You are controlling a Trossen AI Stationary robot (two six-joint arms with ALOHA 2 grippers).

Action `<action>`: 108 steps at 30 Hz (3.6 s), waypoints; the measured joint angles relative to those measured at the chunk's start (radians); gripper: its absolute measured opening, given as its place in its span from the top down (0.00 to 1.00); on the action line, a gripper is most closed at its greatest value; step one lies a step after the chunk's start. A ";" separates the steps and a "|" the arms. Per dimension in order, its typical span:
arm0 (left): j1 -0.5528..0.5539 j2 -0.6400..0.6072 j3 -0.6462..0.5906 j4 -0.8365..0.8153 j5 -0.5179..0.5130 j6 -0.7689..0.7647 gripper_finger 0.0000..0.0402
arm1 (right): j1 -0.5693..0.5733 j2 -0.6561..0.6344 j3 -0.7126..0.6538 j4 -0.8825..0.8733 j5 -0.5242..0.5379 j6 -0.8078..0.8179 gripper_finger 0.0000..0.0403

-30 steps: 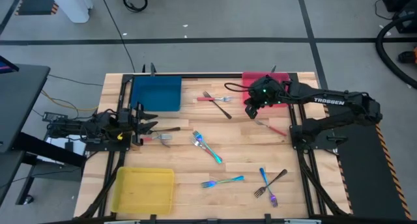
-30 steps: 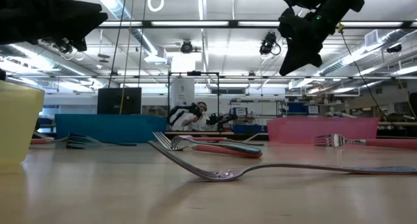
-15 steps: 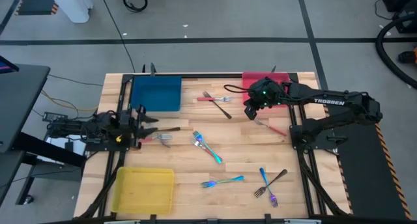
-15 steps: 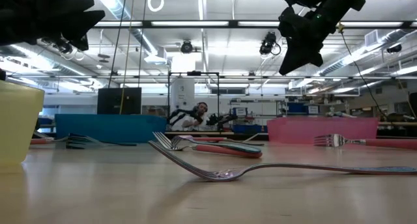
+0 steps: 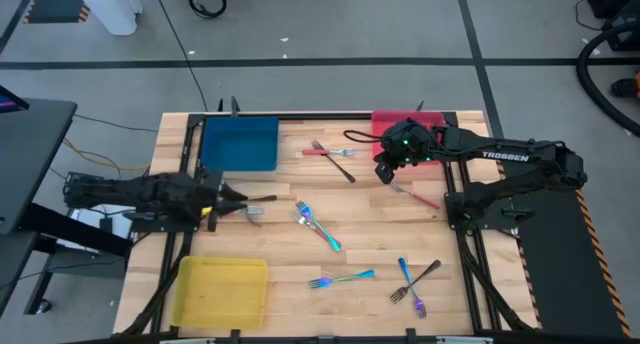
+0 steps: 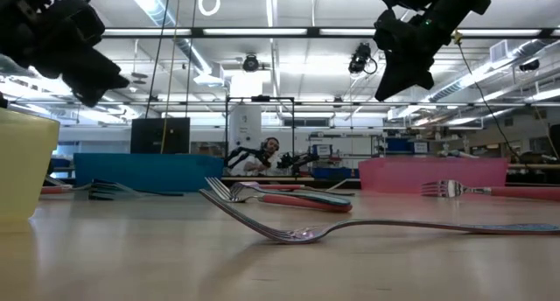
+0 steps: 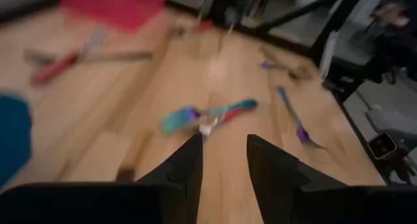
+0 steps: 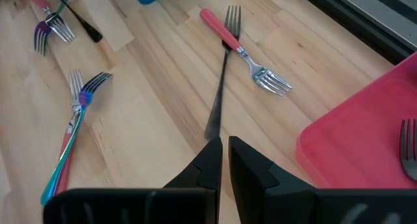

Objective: Sort silverware by color (type)
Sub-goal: Put the middle left pink fork into the yellow bin

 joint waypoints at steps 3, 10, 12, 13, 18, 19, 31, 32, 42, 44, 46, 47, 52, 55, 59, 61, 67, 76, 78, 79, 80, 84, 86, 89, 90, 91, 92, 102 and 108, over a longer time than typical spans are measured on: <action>-0.003 0.093 0.053 -0.067 0.018 -0.073 0.71 | 0.000 0.000 0.000 -0.004 0.000 -0.002 0.91; -0.063 0.344 0.122 -0.162 0.063 -0.196 0.71 | 0.000 0.000 0.000 -0.015 0.000 -0.027 0.91; -0.078 0.411 0.151 -0.234 0.066 -0.246 0.71 | 0.000 0.000 0.000 -0.016 0.000 -0.027 0.91; -0.084 0.442 0.165 -0.263 0.065 -0.263 0.71 | 0.000 0.000 0.000 -0.016 0.000 -0.027 0.91; -0.091 0.571 0.213 -0.317 0.063 -0.282 0.71 | 0.000 0.000 0.000 -0.016 0.000 -0.027 0.91; -0.091 0.590 0.214 -0.317 0.062 -0.282 0.71 | 0.000 0.000 0.000 -0.016 0.000 -0.027 0.91; 0.021 0.778 0.214 -0.319 0.033 -0.271 0.71 | 0.000 0.000 0.000 -0.021 0.000 -0.028 0.91; 0.036 0.791 0.214 -0.318 0.033 -0.271 0.71 | 0.000 0.000 0.000 -0.021 0.000 -0.028 0.91; 0.102 0.890 0.214 -0.255 0.067 -0.202 0.71 | 0.000 0.000 0.000 -0.022 -0.001 -0.028 0.91; 0.102 0.913 0.214 -0.252 0.067 -0.197 0.71 | 0.000 0.000 0.000 -0.023 -0.002 -0.028 0.91; 0.102 0.939 0.214 -0.255 0.065 -0.198 0.71 | 0.000 0.000 0.000 -0.023 -0.002 -0.028 0.91; 0.102 0.953 0.214 -0.253 0.062 -0.198 0.71 | 0.000 0.000 0.000 -0.025 -0.003 -0.028 0.91; 0.102 1.008 0.218 -0.243 0.058 -0.198 0.71 | 0.000 0.000 0.000 -0.025 -0.003 -0.028 0.91; 0.102 1.016 0.218 -0.240 0.057 -0.198 0.71 | 0.005 0.000 0.000 -0.025 -0.003 -0.028 0.91; 0.099 1.016 0.217 -0.239 0.057 -0.203 0.73 | 0.022 0.000 0.000 -0.025 -0.002 -0.027 0.91; 0.095 1.017 0.217 -0.240 0.052 -0.203 0.77 | 0.031 0.000 0.000 -0.025 -0.002 -0.027 0.91; 0.091 1.016 0.217 -0.253 0.048 -0.203 0.95 | 0.057 0.000 0.000 -0.025 -0.001 -0.027 0.91; 0.088 1.012 0.281 -0.305 0.106 -0.195 0.96 | 0.076 0.000 0.000 -0.025 0.000 -0.027 0.91; 0.084 1.012 0.327 -0.319 0.128 -0.174 0.98 | 0.078 0.000 0.000 -0.024 0.000 -0.027 0.91; 0.079 1.012 0.349 -0.341 0.129 -0.168 0.98 | 0.079 0.000 0.000 -0.024 0.000 -0.027 0.91; 0.072 1.012 0.371 -0.367 0.130 -0.159 0.99 | 0.081 0.000 0.000 -0.024 0.000 -0.027 0.91; 0.029 1.012 0.480 -0.507 0.131 -0.157 1.00 | 0.087 0.000 0.000 -0.026 0.008 -0.027 0.91; -0.007 1.012 0.542 -0.588 0.128 -0.158 1.00 | 0.091 0.000 0.000 -0.028 0.008 -0.027 0.91; -0.073 1.011 0.631 -0.663 0.129 -0.174 1.00 | 0.092 0.000 0.000 -0.028 0.008 -0.027 0.91; -0.096 1.011 0.659 -0.688 0.129 -0.183 1.00 | 0.092 0.000 0.000 -0.027 0.009 -0.027 0.91; -0.123 1.011 0.684 -0.704 0.128 -0.201 1.00 | 0.092 0.000 0.000 -0.027 0.016 -0.027 0.91; -0.150 1.011 0.709 -0.712 0.126 -0.215 1.00 | 0.092 0.000 0.000 -0.028 0.026 -0.027 0.91; -0.496 1.010 0.743 -0.649 0.126 -0.488 1.00 | 0.092 0.000 0.000 -0.029 0.043 -0.027 0.91; -0.665 1.013 0.691 -0.469 0.117 -0.611 1.00 | 0.092 0.000 0.000 -0.029 0.043 -0.027 0.91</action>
